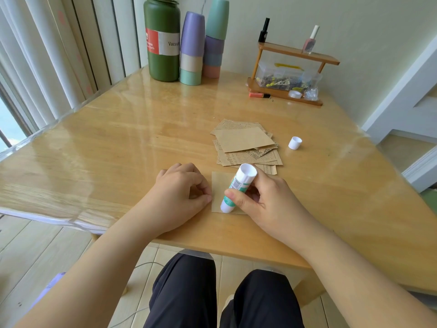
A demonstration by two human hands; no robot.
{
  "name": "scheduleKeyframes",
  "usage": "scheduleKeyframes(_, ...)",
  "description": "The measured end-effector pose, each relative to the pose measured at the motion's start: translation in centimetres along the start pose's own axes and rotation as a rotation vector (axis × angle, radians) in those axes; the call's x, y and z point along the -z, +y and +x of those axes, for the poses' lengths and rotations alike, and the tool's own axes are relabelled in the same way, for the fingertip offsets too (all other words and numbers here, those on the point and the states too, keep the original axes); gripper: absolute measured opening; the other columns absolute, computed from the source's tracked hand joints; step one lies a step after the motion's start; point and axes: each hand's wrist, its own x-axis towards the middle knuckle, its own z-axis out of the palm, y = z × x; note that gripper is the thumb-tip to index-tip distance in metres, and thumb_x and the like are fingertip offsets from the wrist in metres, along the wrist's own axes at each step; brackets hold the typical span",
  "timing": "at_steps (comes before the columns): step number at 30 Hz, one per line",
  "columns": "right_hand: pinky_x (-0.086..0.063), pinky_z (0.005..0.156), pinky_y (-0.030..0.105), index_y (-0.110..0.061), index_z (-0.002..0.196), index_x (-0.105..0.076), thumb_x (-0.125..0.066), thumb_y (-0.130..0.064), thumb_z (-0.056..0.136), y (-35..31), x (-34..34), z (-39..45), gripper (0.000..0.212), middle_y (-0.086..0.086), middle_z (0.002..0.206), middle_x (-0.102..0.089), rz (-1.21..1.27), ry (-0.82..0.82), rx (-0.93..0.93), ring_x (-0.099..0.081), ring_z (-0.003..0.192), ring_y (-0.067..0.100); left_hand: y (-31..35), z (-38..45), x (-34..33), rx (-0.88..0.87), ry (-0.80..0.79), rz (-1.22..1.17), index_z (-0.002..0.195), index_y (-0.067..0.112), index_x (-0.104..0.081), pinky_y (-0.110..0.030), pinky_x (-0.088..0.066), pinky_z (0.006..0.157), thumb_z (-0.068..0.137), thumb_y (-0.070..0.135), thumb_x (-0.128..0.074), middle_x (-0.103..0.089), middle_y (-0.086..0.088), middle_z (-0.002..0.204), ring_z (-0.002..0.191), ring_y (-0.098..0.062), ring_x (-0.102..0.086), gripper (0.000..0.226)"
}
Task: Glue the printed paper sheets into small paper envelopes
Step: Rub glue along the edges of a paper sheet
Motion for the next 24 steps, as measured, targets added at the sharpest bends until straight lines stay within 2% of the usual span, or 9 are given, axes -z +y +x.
scheduleKeyframes(3,-0.034,0.055,0.007,-0.038,0.073,-0.036,-0.062,-0.031,0.088,0.1,-0.1,0.0,0.032,-0.034,0.069,-0.052,0.007,-0.006,-0.004,-0.047,0.058,-0.002,0.0,0.0,0.0,-0.006,0.001,-0.004,0.07,0.039,-0.052,-0.023,-0.022,0.074,0.081,0.027,-0.067,-0.051,0.014,0.084,0.085,-0.003,-0.042,0.022)
scheduleKeyframes(7,-0.034,0.055,0.008,-0.038,0.072,-0.037,-0.063,-0.031,0.087,0.6,-0.1,0.3,0.03,-0.014,0.055,-0.045,0.009,0.027,-0.022,-0.045,0.056,-0.001,-0.1,0.0,-0.1,-0.004,0.003,0.002,0.074,0.034,-0.057,-0.024,-0.022,0.074,0.081,0.027,-0.067,-0.05,0.016,0.083,0.086,-0.003,-0.041,0.014)
scheduleKeyframes(12,-0.035,0.056,0.011,-0.032,0.071,-0.038,-0.062,-0.033,0.087,1.5,0.1,1.6,0.029,-0.01,0.058,-0.044,-0.014,0.041,-0.09,-0.044,0.058,0.001,-0.2,0.1,-0.1,-0.005,0.001,0.001,0.074,0.034,-0.057,-0.025,-0.023,0.076,0.081,0.027,-0.067,-0.049,0.016,0.084,0.085,-0.003,-0.042,0.014)
scheduleKeyframes(18,-0.034,0.054,0.01,-0.032,0.069,-0.038,-0.062,-0.029,0.088,2.1,0.2,2.4,0.031,-0.013,0.053,-0.038,-0.031,0.062,-0.1,-0.045,0.054,-0.001,-0.2,0.0,-0.1,-0.005,0.005,-0.001,0.075,0.033,-0.058,-0.024,-0.024,0.077,0.081,0.027,-0.067,-0.051,0.015,0.085,0.085,-0.003,-0.041,0.012)
scheduleKeyframes(22,-0.034,0.054,0.009,-0.02,0.077,-0.049,-0.061,-0.03,0.089,2.0,0.3,2.0,0.02,-0.012,0.055,-0.043,-0.036,0.051,-0.114,-0.046,0.055,-0.002,-0.2,0.1,-0.1,-0.005,0.011,-0.011,0.074,0.033,-0.058,-0.026,-0.028,0.08,0.081,0.026,-0.067,-0.051,0.015,0.085,0.085,-0.003,-0.043,0.013)
scheduleKeyframes(24,-0.034,0.055,0.008,-0.024,0.075,-0.047,-0.062,-0.03,0.088,1.7,0.5,1.5,0.02,-0.012,0.054,-0.044,-0.026,0.051,-0.103,-0.047,0.057,-0.003,-0.2,0.1,-0.1,-0.005,0.015,-0.013,0.074,0.032,-0.059,-0.026,-0.028,0.08,0.08,0.026,-0.068,-0.051,0.015,0.085,0.085,-0.002,-0.043,0.012)
